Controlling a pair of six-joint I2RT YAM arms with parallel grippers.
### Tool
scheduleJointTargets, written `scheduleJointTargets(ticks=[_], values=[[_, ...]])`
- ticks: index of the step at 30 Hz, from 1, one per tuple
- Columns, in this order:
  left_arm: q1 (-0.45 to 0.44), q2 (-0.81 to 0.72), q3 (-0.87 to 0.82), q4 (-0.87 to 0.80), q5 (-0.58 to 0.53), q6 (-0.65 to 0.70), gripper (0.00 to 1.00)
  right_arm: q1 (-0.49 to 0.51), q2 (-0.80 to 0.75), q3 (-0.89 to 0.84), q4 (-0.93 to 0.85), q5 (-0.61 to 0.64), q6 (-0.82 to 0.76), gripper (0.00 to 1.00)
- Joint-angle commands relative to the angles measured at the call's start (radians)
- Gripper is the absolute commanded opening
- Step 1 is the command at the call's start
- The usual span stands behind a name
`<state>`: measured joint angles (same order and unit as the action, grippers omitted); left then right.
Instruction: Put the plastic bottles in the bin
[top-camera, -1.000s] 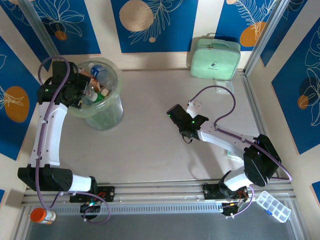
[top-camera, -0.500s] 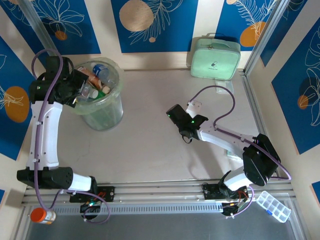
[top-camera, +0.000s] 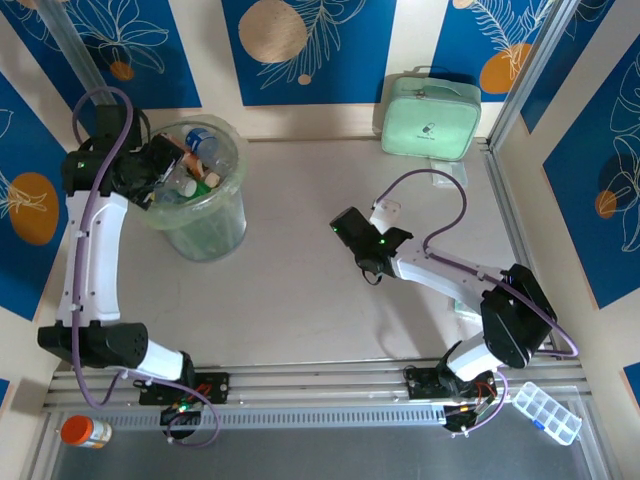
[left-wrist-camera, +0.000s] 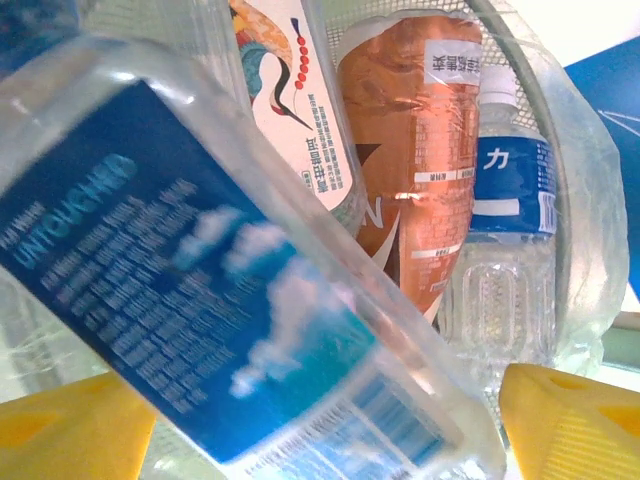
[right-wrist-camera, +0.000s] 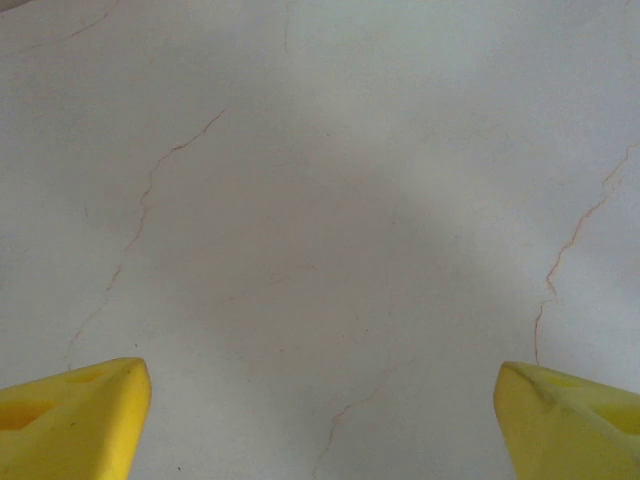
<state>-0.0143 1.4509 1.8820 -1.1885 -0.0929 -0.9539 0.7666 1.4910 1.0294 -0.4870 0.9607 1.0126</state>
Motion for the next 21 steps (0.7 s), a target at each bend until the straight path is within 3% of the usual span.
scheduleJointTargets(ticks=[1, 13, 18, 21], values=[[0.003, -0.047, 0.039, -0.046, -0.039, 0.051, 0.96, 0.008, 0.017, 0.033, -0.021, 0.019, -0.006, 0.89], [0.003, -0.047, 0.115, -0.012, -0.145, 0.191, 0.85, 0.011, 0.022, 0.035, -0.020, 0.019, -0.008, 0.90], [0.004, 0.028, 0.101, 0.039, -0.091, 0.276, 0.84, 0.011, 0.031, 0.041, -0.020, 0.014, -0.015, 0.90], [0.003, 0.016, 0.003, 0.111, -0.064, 0.290, 0.84, 0.011, 0.039, 0.047, -0.019, 0.007, -0.022, 0.90]])
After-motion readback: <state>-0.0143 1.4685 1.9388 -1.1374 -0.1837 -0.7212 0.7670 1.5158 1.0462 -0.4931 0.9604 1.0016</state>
